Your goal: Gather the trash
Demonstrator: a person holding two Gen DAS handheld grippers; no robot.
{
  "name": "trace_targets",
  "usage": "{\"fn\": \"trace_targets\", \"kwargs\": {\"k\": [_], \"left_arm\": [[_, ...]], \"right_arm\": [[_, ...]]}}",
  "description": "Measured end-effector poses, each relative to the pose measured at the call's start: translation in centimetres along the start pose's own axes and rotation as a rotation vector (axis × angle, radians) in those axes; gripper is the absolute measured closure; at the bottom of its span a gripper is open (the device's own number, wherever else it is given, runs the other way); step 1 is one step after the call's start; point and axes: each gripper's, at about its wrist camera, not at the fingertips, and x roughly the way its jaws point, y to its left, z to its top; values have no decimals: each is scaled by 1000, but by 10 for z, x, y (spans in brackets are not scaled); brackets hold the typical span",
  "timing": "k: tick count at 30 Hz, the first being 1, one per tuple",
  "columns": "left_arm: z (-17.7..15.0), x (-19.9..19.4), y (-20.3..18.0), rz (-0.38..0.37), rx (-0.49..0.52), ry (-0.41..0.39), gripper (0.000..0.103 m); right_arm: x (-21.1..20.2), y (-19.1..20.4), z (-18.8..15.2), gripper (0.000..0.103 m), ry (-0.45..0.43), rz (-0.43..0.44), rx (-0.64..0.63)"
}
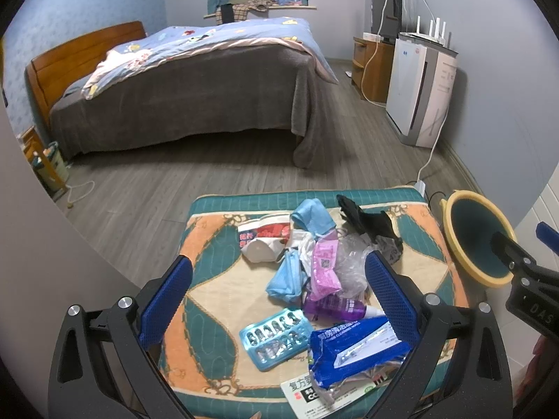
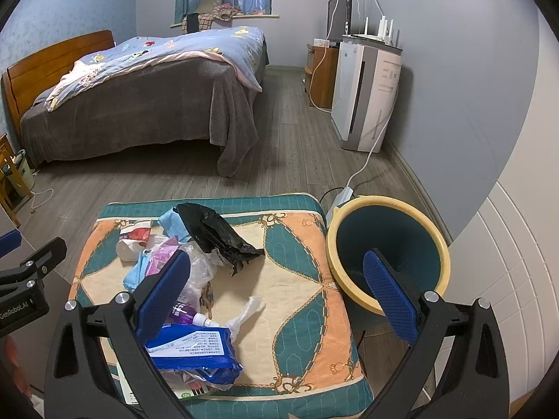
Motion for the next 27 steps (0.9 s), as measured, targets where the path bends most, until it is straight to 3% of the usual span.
{"fn": "trace_targets", "kwargs": {"k": [27], "left_arm": [[0, 0, -1, 1, 2, 1, 5]], "right_arm": [[2, -5, -2, 6, 6, -7, -2]]}}
